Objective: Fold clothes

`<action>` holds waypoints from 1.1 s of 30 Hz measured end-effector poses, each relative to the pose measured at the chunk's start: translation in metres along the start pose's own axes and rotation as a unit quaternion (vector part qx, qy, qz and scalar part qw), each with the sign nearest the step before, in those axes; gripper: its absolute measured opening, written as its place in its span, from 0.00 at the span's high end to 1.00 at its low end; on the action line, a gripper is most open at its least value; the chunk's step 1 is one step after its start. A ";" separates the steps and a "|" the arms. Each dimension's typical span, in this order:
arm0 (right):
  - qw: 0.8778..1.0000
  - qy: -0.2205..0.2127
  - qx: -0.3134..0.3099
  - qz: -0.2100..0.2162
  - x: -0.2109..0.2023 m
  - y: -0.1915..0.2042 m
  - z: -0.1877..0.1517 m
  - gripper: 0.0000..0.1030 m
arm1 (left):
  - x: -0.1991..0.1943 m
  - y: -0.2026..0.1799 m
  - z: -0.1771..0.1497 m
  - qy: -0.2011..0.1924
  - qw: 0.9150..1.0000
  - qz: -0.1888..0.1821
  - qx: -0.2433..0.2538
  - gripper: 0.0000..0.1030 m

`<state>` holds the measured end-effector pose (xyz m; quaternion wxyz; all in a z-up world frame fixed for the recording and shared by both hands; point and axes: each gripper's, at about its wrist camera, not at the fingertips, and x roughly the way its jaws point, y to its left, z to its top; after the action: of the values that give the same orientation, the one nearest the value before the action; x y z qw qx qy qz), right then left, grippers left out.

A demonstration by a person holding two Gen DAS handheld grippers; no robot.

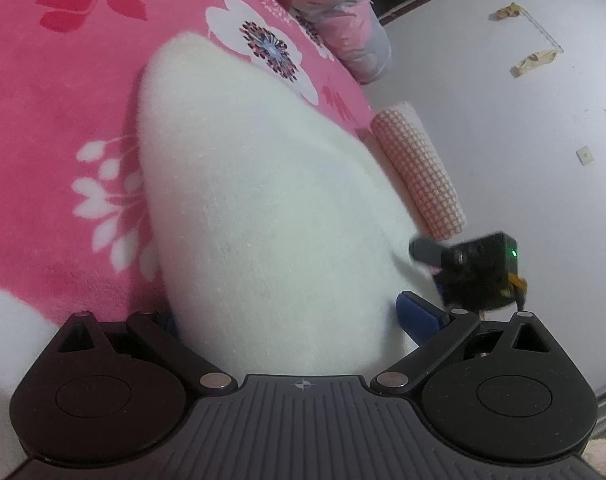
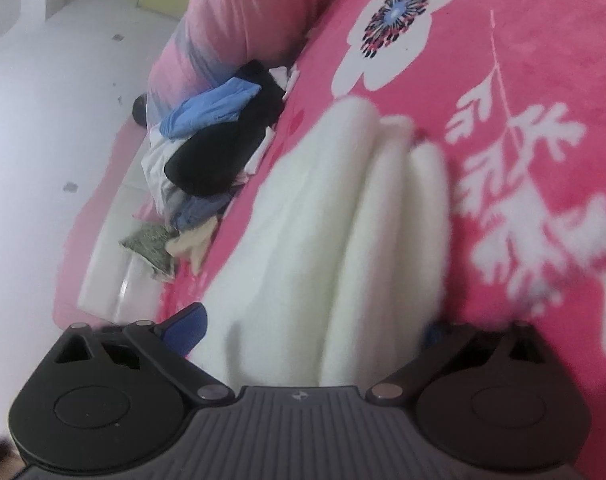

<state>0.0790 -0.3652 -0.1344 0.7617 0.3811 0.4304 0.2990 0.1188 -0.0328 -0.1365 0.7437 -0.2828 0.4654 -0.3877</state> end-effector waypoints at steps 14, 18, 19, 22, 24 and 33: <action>1.000 0.015 0.003 0.016 0.013 0.000 0.006 0.07 | -0.002 -0.002 -0.008 -0.024 0.999 -0.008 0.043 0.04; 1.000 0.007 0.004 0.015 0.013 0.000 0.006 0.10 | -0.003 -0.003 -0.008 -0.024 0.999 -0.006 0.047 0.04; 1.000 0.000 0.001 0.002 0.012 0.003 0.003 0.15 | -0.003 -0.004 -0.008 -0.021 0.999 -0.002 0.046 0.05; 0.999 -0.020 0.002 -0.034 0.009 0.014 -0.006 0.21 | -0.002 -0.012 -0.003 -0.009 0.999 0.016 0.039 0.07; 0.998 -0.026 0.004 -0.051 0.008 0.022 -0.010 0.24 | -0.003 -0.018 -0.001 -0.002 0.999 0.028 0.038 0.10; 0.998 0.002 -0.010 -0.055 0.002 0.052 -0.054 0.28 | -0.034 -0.013 -0.027 0.017 0.999 0.020 0.025 0.12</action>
<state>0.0254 -0.3188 -0.1102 0.7800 0.3483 0.4493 0.2617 0.0811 -0.0131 -0.1220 0.7504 -0.2482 0.4738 -0.3884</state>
